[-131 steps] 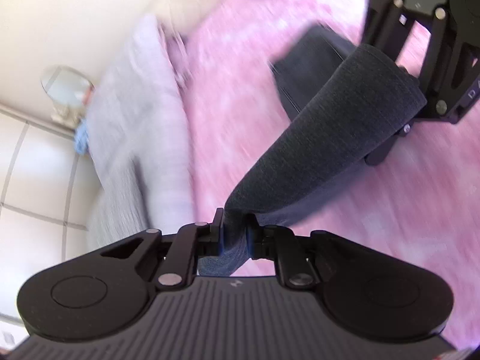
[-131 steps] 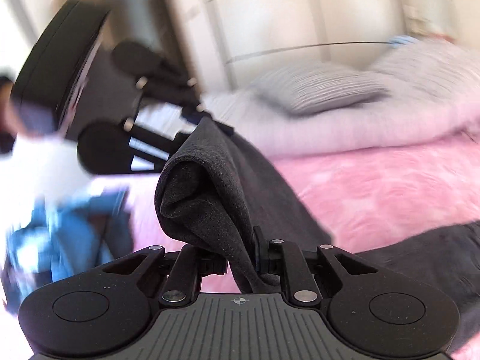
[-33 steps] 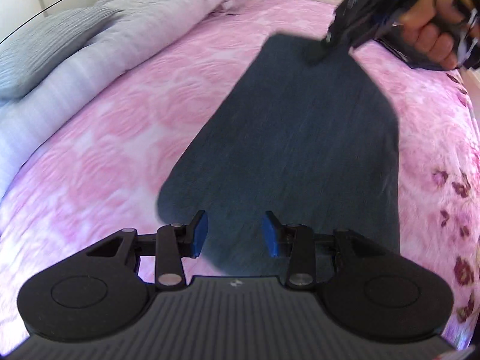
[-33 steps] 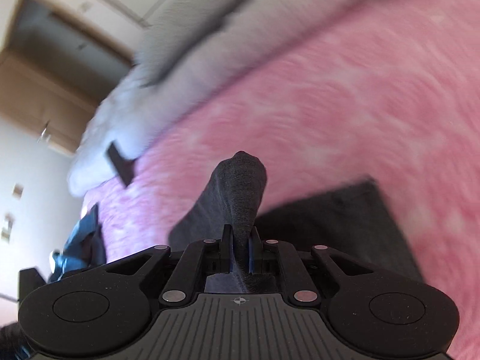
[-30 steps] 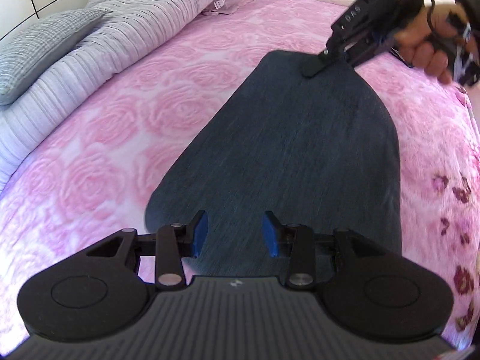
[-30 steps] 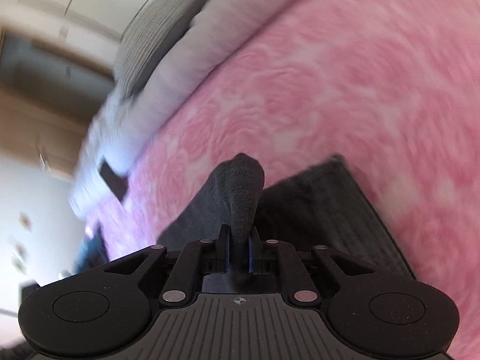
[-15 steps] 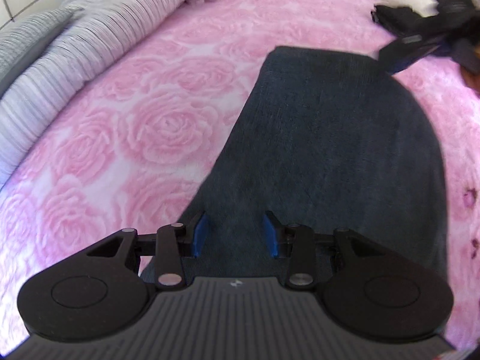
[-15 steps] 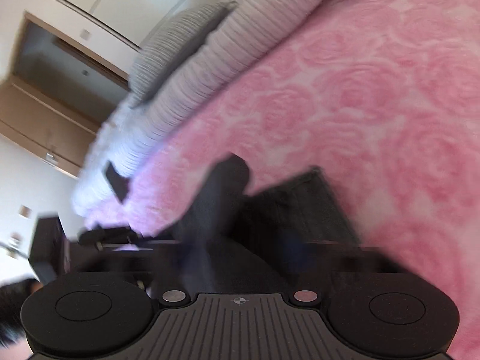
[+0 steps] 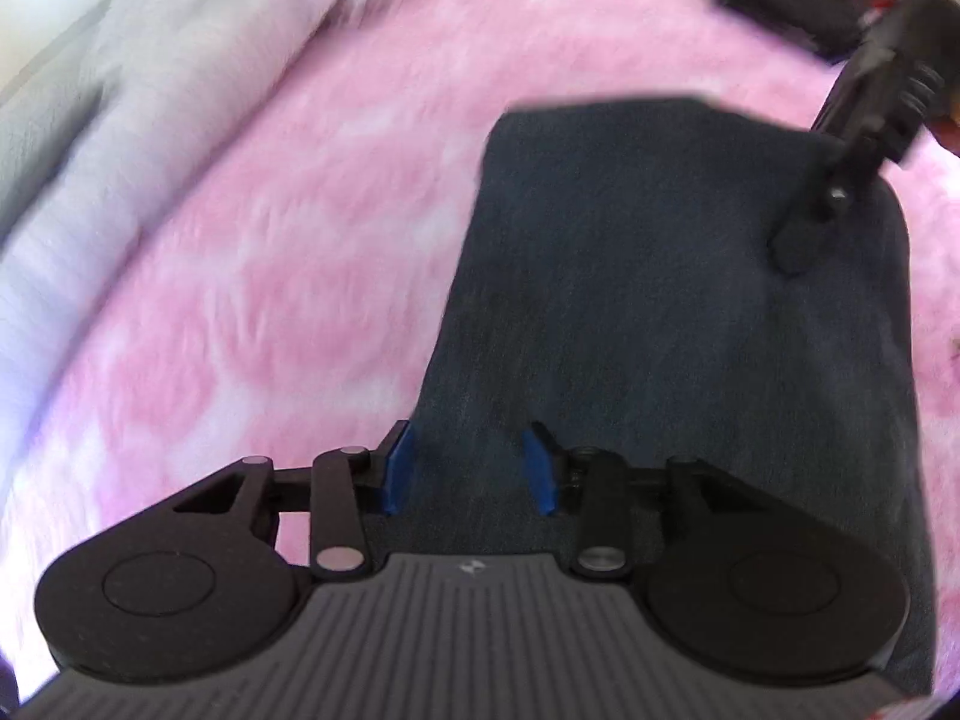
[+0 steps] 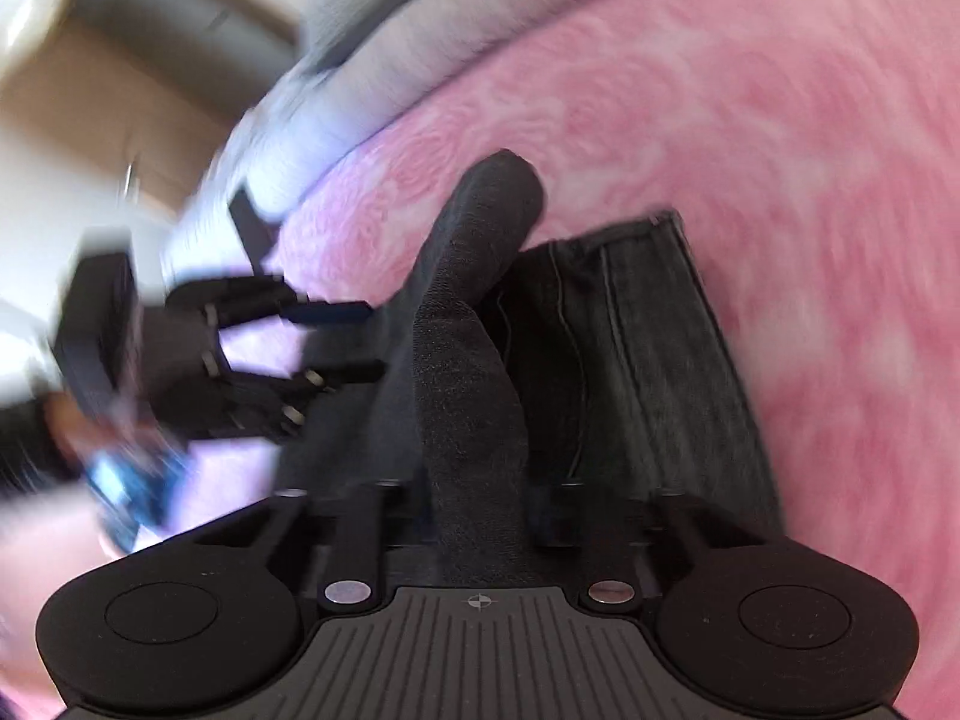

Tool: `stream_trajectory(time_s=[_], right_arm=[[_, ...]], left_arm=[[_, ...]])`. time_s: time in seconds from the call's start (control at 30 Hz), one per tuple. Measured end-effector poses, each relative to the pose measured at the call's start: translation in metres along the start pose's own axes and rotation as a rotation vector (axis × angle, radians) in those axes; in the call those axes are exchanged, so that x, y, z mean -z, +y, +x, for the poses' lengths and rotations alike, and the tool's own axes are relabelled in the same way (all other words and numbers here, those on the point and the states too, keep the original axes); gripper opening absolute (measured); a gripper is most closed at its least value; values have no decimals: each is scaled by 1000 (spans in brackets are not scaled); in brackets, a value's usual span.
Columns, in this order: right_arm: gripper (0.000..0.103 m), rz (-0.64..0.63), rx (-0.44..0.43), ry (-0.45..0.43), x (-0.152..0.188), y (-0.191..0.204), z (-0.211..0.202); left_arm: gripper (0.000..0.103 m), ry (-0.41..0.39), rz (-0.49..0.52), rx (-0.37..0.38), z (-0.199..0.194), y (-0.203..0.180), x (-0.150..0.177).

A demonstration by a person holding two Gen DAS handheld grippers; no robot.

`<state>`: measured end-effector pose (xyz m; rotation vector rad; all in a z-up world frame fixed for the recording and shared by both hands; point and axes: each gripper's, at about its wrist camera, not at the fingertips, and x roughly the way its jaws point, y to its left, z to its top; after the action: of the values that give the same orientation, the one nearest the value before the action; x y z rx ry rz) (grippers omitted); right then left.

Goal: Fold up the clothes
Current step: 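Press the folded jeans flat with the left gripper while the right gripper releases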

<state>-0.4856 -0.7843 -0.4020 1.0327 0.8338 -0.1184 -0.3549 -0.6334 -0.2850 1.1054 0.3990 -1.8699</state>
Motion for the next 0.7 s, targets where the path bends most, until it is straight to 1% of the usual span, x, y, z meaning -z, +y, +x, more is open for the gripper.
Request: stream_trajectory(time_s=[0.03,0.07,0.13,0.2,0.23,0.33,0.37,0.4,0.43,0.47,0.53,0.6,0.63,0.67,0.7], right_arm=[[19,75,9,5,0,-1,-7],[19,135,25,5,2,-5,-12],[19,205,74,-5,9,-19,-14],[19,270,63,-18,17,-36,-10],[19,287,54,-27,20,-40,-9],[20,250,60,-74,23,-36,-18],[25,251,65,-91,25,-35,-23],[28,247,81,-113,26,-32,-30],[28,221,109,-147,27,-26,-37],[28,176,139,-189,30,-17,-45],[28,84,197,-272,35,2,-59],[28,-52,244,-375,42,26,-70],[28,-133,257,-419,47,38,-71],[28,-193,243,-442,50,46,-68],[28,-229,211,-436,51,50,-62]], left_arm=[[34,-18,12,15,0,-4,-5],[35,-19,22,28,4,-8,-10],[35,-3,45,44,17,-17,-18],[35,28,62,39,31,-23,-24],[35,36,58,40,34,-24,-24],[36,50,46,44,38,-23,-26],[36,50,48,42,37,-23,-27],[36,50,51,40,35,-24,-28],[36,50,53,39,33,-24,-28],[34,31,50,35,28,-23,-31],[34,-59,20,59,16,-20,-39],[34,-91,-12,83,14,-19,-49],[34,-84,-7,89,21,-20,-53],[34,-73,2,93,30,-22,-57],[34,-61,12,97,38,-23,-61]])
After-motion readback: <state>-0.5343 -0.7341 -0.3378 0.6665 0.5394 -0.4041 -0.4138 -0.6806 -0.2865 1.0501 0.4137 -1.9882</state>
